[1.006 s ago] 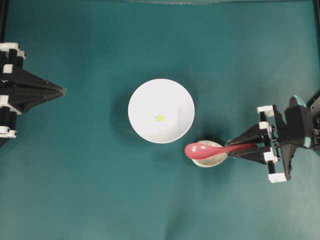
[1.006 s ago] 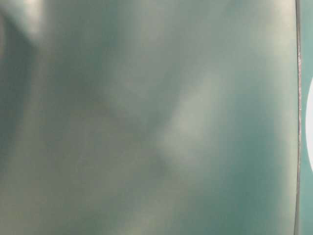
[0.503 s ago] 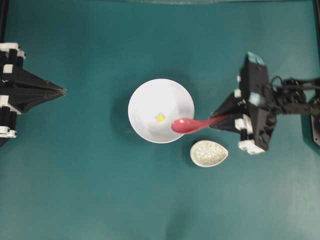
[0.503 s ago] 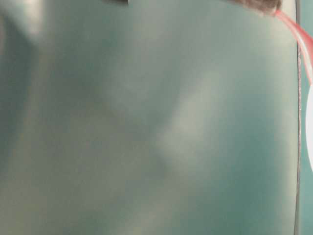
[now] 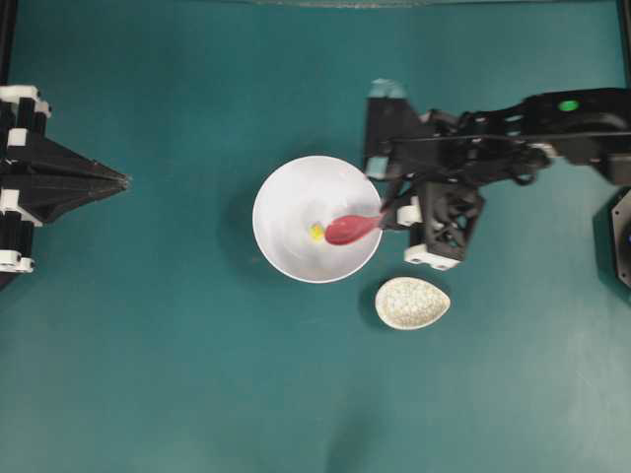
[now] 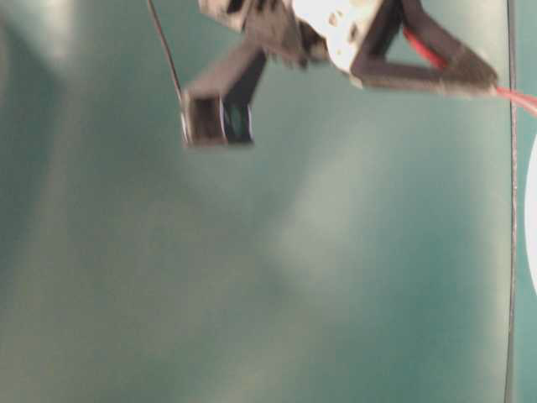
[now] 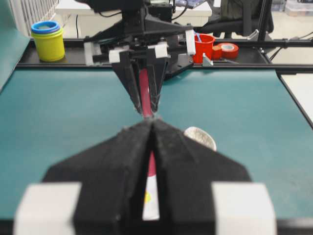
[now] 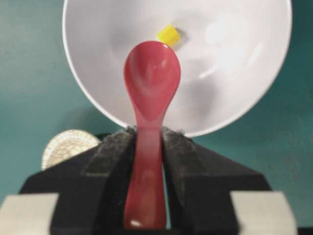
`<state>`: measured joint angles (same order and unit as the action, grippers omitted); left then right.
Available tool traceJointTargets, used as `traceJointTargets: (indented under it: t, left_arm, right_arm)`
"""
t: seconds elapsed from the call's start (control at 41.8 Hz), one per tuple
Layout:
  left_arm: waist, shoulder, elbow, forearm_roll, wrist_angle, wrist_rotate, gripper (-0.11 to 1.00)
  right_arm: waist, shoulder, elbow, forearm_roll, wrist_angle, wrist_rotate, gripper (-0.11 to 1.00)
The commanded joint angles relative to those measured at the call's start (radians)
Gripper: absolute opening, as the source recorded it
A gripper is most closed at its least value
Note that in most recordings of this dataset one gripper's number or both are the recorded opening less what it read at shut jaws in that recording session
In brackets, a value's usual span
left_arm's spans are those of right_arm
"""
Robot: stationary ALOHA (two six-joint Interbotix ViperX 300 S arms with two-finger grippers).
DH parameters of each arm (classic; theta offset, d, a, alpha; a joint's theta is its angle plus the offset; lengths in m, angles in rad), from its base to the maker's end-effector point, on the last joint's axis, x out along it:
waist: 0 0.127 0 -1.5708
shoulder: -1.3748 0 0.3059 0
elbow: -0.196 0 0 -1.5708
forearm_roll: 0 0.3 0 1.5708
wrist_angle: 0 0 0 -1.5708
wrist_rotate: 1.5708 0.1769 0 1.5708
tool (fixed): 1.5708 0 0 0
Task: Scoop the yellow hexagonal prism block from the bowl with a spoon using the right arm.
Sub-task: 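Push the spoon bowl under the yellow block inside the bowl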
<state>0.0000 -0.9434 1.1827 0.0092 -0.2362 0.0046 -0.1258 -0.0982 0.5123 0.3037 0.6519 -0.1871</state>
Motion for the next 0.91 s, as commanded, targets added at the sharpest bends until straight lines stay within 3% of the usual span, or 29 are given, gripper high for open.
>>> traceJointTargets:
  t: [0.0,0.311,0.886]
  left_arm:
    - [0.000,0.008,-0.012,0.003,0.006,0.002,0.00]
    - [0.000,0.008,-0.012,0.003,0.018,0.002,0.00]
    - [0.000,0.008,-0.012,0.003,0.032,0.002,0.00]
  right_arm:
    - [-0.002,0.026,-0.066,-0.025,0.044,0.003,0.23]
    - [-0.002,0.115,-0.115,-0.071,0.077,0.066,0.23]
    - [0.000,0.176,-0.176,-0.071,-0.038,0.051,0.23]
